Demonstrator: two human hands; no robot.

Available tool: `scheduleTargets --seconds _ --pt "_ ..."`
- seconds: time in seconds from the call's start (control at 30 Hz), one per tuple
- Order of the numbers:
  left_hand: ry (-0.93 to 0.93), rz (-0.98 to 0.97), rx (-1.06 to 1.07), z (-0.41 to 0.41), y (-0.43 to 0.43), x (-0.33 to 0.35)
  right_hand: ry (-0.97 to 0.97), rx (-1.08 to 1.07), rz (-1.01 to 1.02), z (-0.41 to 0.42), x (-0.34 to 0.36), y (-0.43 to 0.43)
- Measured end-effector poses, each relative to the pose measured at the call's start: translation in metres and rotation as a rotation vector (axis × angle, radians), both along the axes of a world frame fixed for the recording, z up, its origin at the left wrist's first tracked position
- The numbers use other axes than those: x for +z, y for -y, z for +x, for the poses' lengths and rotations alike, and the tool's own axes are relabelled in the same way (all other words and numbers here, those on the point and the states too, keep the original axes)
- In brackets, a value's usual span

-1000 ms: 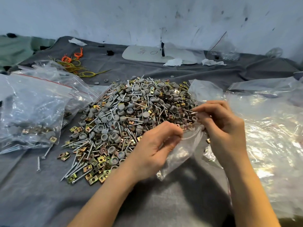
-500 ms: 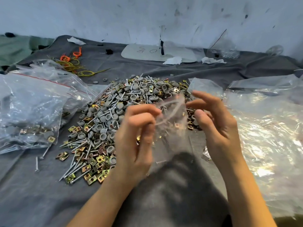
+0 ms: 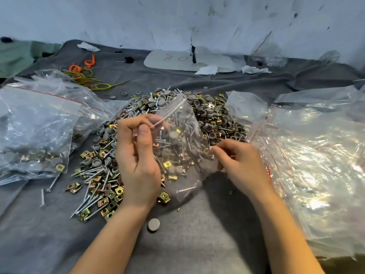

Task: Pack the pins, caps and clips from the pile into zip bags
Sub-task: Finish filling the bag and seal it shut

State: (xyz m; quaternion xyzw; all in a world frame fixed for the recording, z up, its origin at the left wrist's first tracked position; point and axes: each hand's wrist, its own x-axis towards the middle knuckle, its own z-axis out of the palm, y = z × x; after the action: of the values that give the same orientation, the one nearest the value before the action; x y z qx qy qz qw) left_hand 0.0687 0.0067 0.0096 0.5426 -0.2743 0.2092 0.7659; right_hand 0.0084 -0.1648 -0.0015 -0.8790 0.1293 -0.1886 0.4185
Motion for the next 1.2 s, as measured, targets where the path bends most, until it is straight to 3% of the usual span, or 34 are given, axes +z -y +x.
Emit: scheduleTargets --seconds 0.07,0.17,0.5,0.8,0.97,1.13,1.2 --pt "0.000 0.011 0.002 0.001 -0.001 0.000 -0.142 -0.019 -0.131 0.001 -0.001 0.002" --pt "-0.012 -0.006 0.004 0.003 -0.001 0.000 -0.279 0.028 -0.126 0.002 -0.003 -0.003" --pt "-0.031 -0.018 0.005 0.004 -0.001 -0.003 -0.209 -0.099 -0.148 0.008 -0.004 -0.004" --pt "-0.042 0.009 0.031 0.006 -0.001 -0.004 -0.222 -0.180 -0.304 0.023 -0.012 -0.025" --pt "-0.001 0.086 0.055 0.006 -0.004 -0.005 0.014 -0.278 -0.090 0.011 -0.002 -0.011" --pt "0.361 0.406 0.144 0.001 0.002 -0.006 0.446 -0.236 0.064 -0.011 0.030 -0.010" --pt "0.459 0.472 0.096 -0.002 0.004 -0.008 0.579 -0.141 0.003 -0.019 0.044 -0.021"
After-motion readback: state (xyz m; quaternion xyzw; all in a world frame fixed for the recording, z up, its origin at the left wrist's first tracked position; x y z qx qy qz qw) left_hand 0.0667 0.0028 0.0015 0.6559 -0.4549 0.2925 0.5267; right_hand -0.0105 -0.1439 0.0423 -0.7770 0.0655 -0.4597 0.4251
